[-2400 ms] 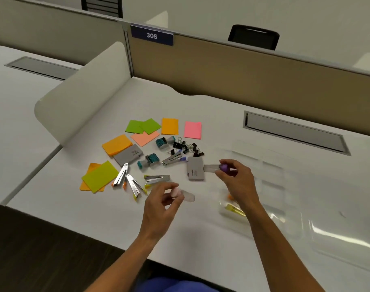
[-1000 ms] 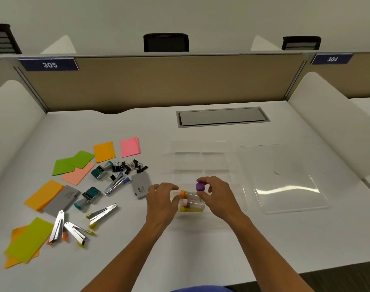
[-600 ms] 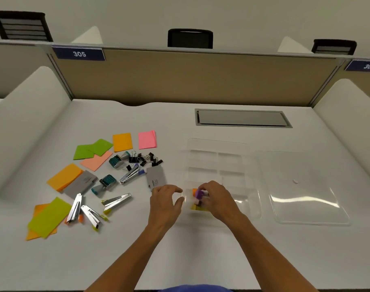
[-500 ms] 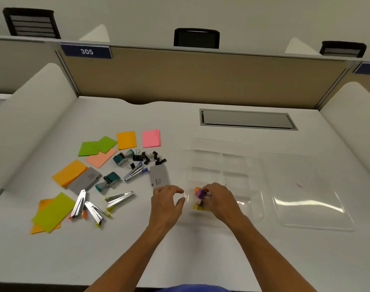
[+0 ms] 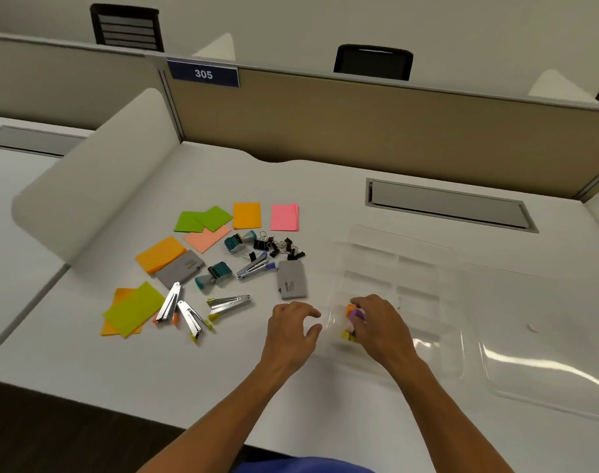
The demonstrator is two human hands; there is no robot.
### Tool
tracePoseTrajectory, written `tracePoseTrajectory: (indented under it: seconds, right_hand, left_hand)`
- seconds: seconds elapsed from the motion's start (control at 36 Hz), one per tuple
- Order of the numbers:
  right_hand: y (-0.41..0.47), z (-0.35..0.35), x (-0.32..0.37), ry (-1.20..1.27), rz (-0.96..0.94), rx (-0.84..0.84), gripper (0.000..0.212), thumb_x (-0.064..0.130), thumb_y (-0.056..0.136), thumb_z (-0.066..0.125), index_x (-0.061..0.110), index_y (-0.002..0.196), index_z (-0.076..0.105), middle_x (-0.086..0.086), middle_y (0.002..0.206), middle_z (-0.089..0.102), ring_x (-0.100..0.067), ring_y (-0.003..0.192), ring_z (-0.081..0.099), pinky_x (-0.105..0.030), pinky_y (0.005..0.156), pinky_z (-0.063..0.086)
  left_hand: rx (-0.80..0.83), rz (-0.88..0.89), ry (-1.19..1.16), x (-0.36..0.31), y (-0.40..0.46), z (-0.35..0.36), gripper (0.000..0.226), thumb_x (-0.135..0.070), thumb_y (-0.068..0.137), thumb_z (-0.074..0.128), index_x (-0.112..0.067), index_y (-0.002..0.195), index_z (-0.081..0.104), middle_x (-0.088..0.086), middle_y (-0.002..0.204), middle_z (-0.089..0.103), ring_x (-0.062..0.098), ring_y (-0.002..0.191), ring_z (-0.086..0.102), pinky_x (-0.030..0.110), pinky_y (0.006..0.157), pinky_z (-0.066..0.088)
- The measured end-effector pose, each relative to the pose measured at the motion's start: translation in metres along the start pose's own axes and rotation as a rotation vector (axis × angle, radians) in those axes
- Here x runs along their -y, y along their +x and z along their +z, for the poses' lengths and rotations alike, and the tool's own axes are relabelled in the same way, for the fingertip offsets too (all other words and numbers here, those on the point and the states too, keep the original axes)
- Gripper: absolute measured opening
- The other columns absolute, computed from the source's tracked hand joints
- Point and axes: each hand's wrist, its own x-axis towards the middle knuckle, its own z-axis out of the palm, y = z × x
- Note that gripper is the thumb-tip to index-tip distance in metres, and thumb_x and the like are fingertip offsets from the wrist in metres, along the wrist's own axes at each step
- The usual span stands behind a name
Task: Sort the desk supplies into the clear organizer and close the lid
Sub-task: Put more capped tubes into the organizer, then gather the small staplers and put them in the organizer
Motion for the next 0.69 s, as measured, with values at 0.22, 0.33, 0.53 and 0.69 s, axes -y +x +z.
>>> tracePoseTrajectory:
  seconds: [0.22,0.33,0.53,0.69]
  right_hand:
    - [0.002,-0.002,0.036,0.061,-0.167,-0.116,0.029,0.029,0.096,0.059,0.023,0.123,0.064,0.003,0.128,0.062,-0.018,0.117,0.055,-0.031,0.099,0.045]
    - [0.004,0.004,0.054,0.101,-0.254,-0.094,0.028,0.028,0.095,0.06,0.022,0.122,0.065,0.003,0.125,0.063,-0.016,0.109,0.058,-0.033,0.097,0.049]
    - [0.008,0.022,0.088,0.085,-0.346,0.011,0.032,0.03,0.096,0.058,0.022,0.126,0.061,0.004,0.129,0.058,-0.013,0.118,0.051,-0.027,0.098,0.047]
    - [0.016,0.039,0.114,0.029,-0.414,0.154,0.04,0.034,0.096,0.058,0.026,0.135,0.055,0.005,0.137,0.051,-0.013,0.126,0.047,-0.028,0.104,0.044]
  left_hand:
    - [-0.069,-0.043,0.008,0.026,-0.006,-0.018,0.024,-0.036,0.091,0.061,-0.032,0.115,0.062,-0.013,0.127,0.058,0.012,0.125,0.041,0.026,0.102,0.03]
    - [-0.113,-0.088,-0.002,0.045,-0.012,-0.03,0.024,-0.033,0.09,0.063,-0.032,0.114,0.062,-0.012,0.128,0.057,0.013,0.127,0.04,0.029,0.104,0.028]
    - [-0.252,-0.137,-0.029,0.083,-0.019,-0.051,0.026,-0.025,0.085,0.07,-0.026,0.111,0.066,-0.006,0.127,0.058,0.017,0.125,0.042,0.026,0.102,0.03]
    - [-0.311,-0.18,0.035,0.113,-0.018,-0.076,0.032,-0.019,0.084,0.07,-0.023,0.116,0.065,-0.001,0.135,0.052,0.022,0.13,0.041,0.038,0.109,0.036]
